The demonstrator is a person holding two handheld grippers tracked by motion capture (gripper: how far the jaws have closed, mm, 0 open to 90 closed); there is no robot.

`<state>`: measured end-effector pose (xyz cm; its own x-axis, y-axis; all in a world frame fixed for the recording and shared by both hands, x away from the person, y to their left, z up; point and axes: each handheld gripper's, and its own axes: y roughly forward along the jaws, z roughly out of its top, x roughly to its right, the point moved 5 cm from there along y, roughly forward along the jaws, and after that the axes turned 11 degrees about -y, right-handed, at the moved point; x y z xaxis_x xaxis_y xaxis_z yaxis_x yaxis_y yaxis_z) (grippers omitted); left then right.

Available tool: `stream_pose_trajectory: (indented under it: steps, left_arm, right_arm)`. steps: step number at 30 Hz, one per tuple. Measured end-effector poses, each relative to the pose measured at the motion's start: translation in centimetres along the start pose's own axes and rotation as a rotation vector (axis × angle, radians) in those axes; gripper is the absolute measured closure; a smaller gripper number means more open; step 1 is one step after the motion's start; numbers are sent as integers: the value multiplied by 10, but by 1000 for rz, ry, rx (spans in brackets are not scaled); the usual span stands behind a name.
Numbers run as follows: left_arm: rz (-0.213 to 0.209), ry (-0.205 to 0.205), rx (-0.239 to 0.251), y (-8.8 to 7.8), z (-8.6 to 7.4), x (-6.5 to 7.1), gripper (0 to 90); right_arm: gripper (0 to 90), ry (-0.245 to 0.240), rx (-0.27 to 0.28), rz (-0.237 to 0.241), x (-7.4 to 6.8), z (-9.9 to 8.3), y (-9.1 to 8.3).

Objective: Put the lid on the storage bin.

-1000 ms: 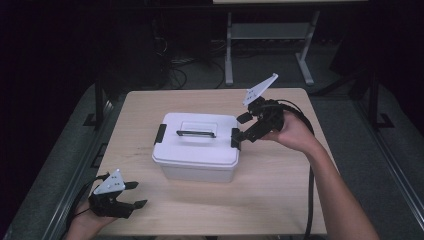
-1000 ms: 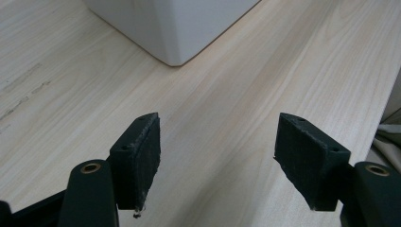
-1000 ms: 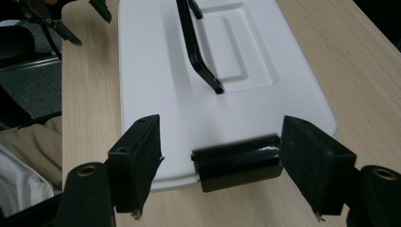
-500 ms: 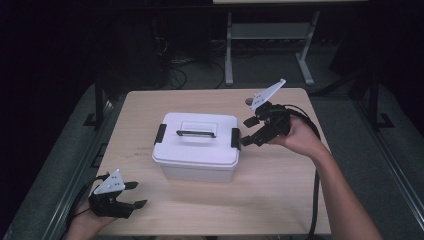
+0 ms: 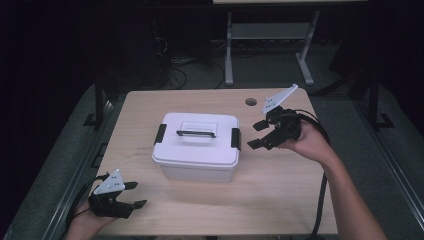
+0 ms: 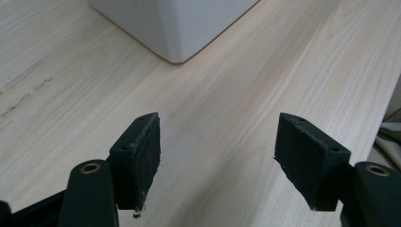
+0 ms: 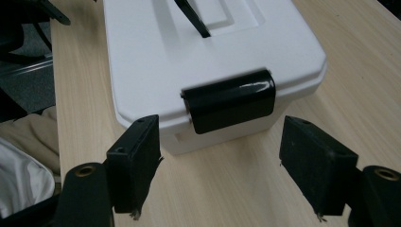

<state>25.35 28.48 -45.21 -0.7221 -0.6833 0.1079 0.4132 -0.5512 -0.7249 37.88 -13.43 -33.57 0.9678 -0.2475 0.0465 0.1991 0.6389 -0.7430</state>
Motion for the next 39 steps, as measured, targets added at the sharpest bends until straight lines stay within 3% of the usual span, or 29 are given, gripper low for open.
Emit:
stream_pose_trajectory:
  steps: [13,39]
  left_arm:
    - [-5,-8,-7,1,-2,-1,317]
    - [-1,-11,-7,0,-2,-2,312]
  right_arm:
    - [290,30,-6,-6,0,-25,2]
    - [291,84,-2,6,-4,-56,8]
